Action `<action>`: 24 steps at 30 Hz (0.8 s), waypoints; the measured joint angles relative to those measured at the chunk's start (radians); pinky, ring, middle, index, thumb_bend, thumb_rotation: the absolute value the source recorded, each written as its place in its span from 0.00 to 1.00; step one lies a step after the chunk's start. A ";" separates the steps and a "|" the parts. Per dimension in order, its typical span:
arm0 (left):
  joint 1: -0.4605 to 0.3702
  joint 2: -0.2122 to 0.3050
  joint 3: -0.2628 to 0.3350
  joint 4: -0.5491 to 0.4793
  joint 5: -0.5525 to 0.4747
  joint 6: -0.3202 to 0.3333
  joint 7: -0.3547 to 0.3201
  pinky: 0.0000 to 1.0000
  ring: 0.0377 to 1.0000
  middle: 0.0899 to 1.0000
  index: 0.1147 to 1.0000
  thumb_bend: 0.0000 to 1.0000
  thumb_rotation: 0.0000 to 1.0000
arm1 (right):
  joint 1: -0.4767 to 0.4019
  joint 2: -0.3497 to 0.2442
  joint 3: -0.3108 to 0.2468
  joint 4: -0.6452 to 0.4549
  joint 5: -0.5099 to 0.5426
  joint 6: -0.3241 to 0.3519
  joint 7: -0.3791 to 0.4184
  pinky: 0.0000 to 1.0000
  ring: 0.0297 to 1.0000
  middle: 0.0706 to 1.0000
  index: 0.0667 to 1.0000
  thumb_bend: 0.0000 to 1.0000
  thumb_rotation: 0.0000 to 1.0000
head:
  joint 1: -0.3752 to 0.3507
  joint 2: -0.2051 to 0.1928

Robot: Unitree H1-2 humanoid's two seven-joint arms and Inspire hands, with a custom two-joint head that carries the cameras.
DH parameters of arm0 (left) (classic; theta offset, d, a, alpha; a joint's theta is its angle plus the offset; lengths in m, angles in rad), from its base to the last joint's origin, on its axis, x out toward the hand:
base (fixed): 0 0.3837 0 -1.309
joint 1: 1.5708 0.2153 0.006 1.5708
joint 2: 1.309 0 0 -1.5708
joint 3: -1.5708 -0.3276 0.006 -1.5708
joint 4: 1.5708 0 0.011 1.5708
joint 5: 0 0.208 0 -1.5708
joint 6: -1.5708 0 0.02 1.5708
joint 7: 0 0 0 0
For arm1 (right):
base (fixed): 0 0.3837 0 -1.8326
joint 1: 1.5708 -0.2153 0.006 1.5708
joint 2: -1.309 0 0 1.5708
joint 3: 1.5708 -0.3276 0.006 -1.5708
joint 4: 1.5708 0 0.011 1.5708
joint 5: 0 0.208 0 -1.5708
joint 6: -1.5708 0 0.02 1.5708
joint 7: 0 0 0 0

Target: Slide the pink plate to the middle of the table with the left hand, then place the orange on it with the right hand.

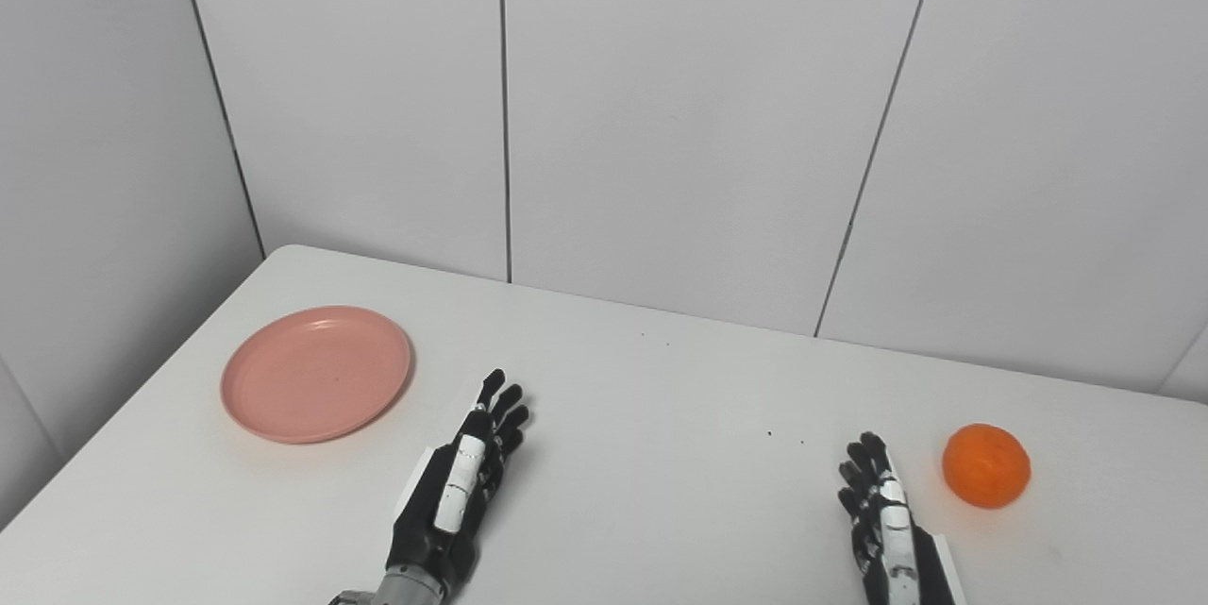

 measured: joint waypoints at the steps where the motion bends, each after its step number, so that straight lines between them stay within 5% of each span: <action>1: -0.005 0.002 0.006 0.003 -0.004 -0.001 0.000 0.90 0.91 0.92 0.98 0.94 0.90 | 0.000 0.000 0.000 0.000 0.002 0.000 0.000 1.00 0.94 0.94 0.93 0.76 1.00 | -0.002 -0.003; 16: -0.185 0.100 0.064 0.001 -0.068 -0.048 -0.031 0.69 0.77 0.77 0.79 1.00 0.88 | -0.002 -0.002 0.000 0.001 0.020 0.000 0.003 0.94 0.91 0.92 0.89 0.76 1.00 | -0.018 -0.015; 24: -0.281 0.214 0.132 0.025 -0.147 -0.074 -0.093 0.65 0.75 0.76 0.77 1.00 0.89 | -0.002 0.000 0.001 0.001 0.013 0.000 0.001 0.93 0.90 0.91 0.88 0.76 1.00 | -0.026 -0.012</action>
